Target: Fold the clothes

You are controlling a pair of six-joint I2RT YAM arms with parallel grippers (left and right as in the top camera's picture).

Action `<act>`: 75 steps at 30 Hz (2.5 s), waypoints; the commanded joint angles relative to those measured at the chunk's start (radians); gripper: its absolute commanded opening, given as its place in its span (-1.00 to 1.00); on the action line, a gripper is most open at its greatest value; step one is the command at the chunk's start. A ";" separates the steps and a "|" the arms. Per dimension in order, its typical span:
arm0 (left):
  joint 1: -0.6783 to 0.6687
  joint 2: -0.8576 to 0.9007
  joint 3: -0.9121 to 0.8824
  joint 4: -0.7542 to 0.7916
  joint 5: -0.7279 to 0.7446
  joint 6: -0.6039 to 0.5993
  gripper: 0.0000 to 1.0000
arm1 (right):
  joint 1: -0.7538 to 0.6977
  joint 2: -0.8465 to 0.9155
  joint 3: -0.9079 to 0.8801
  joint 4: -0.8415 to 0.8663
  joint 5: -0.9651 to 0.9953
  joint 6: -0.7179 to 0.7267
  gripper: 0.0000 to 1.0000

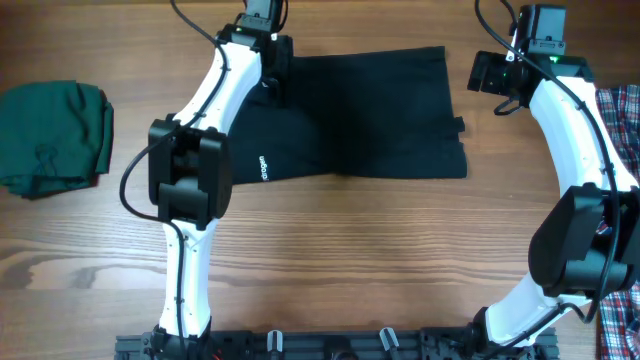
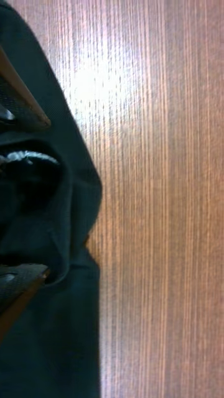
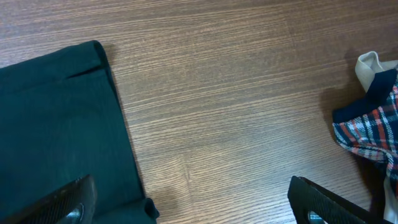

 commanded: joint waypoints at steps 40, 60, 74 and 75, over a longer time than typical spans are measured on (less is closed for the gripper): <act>-0.096 0.008 0.002 -0.067 0.130 0.008 -0.01 | 0.002 -0.007 0.008 0.003 -0.009 0.002 0.99; -0.097 0.009 -0.058 -0.017 0.290 0.101 0.74 | 0.002 -0.007 0.008 0.003 -0.009 0.001 0.99; -0.083 -0.069 -0.049 -0.002 0.351 0.105 0.83 | 0.002 -0.007 0.008 0.003 -0.009 0.001 0.99; -0.083 -0.069 -0.049 -0.008 0.351 0.105 0.82 | 0.002 -0.007 0.008 0.003 -0.009 0.001 0.99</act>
